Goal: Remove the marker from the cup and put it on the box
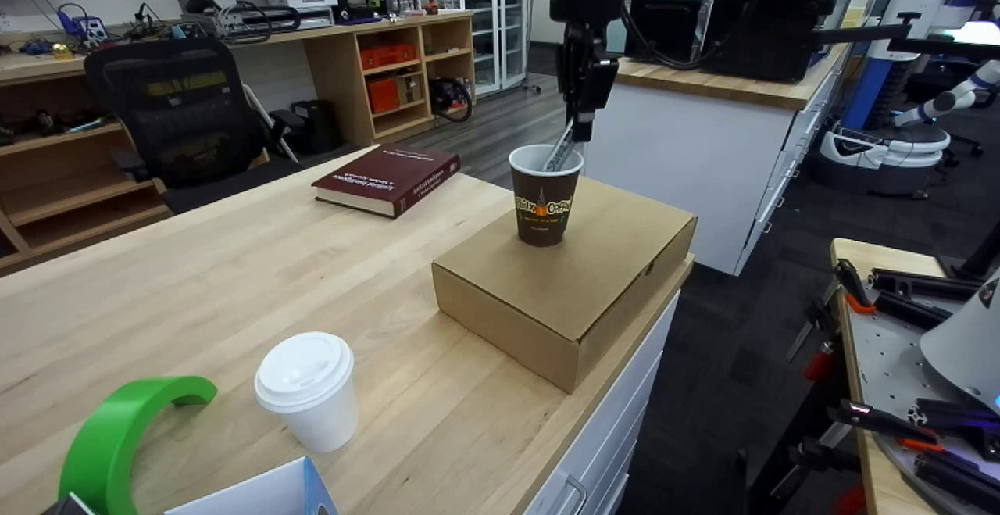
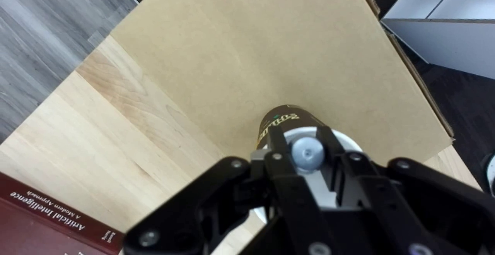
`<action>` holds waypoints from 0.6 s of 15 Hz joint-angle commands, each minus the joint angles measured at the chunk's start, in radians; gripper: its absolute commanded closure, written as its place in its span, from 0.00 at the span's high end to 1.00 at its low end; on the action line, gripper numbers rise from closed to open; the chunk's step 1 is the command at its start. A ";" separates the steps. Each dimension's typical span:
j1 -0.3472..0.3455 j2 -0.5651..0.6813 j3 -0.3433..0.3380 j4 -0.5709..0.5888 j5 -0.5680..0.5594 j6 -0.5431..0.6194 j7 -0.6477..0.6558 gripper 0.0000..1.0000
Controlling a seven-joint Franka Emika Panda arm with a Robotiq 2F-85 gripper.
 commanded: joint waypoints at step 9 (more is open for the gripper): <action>-0.008 -0.209 -0.036 -0.016 -0.019 0.007 0.006 0.07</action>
